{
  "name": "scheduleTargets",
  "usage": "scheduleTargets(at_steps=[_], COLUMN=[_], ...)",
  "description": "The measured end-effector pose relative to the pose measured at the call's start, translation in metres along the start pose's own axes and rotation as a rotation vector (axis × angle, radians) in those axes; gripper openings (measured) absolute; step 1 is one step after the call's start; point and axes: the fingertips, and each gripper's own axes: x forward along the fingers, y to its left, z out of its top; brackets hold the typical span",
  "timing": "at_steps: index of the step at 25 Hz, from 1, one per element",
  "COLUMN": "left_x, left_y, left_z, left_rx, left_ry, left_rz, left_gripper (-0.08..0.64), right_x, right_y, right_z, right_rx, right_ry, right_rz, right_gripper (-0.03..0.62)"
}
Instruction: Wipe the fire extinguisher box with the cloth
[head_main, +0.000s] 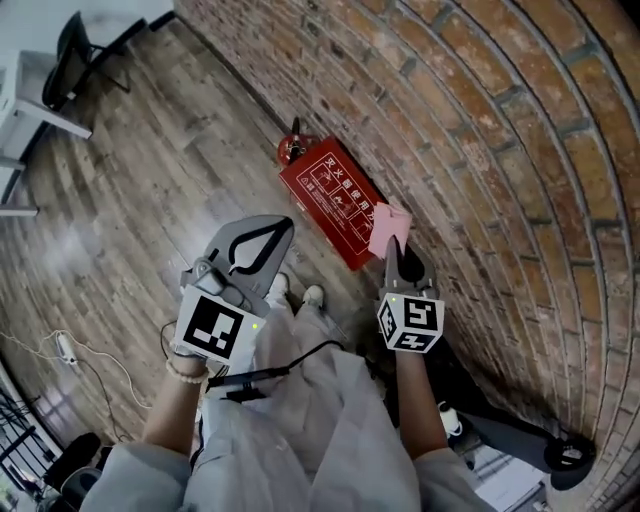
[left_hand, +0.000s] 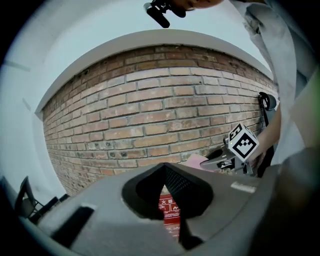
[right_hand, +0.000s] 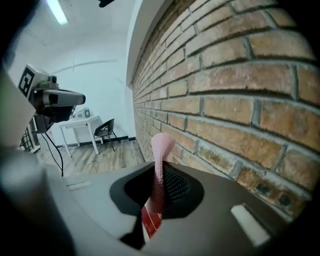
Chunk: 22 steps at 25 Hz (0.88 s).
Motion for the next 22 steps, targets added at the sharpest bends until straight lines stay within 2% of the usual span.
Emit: scheduleTargets(at_steps=[3, 11, 15, 18, 22], left_x=[-0.014, -0.043, -0.053, -0.055, -0.051], left_y=[-0.004, 0.004, 0.009, 0.009, 0.008], left_z=[0.012, 0.038, 0.039, 0.045, 0.05], left_rx=[0.023, -0.041, -0.059, -0.04, -0.041], left_ry=[-0.004, -0.048, -0.041, -0.046, -0.055], left_rz=[-0.004, 0.057, 0.085, 0.079, 0.067], left_gripper=[-0.002, -0.002, -0.002, -0.002, -0.002], right_x=[-0.021, -0.06, -0.07, -0.075, -0.076], right_y=[0.009, 0.03, 0.044, 0.053, 0.059], right_z=[0.022, 0.083, 0.102, 0.111, 0.114], right_rx=[-0.044, -0.076, -0.082, -0.124, -0.129], right_ry=[-0.039, -0.149, -0.181, -0.191, -0.189], right_rz=[0.008, 0.064, 0.109, 0.121, 0.132], right_gripper=[0.028, 0.028, 0.028, 0.028, 0.028])
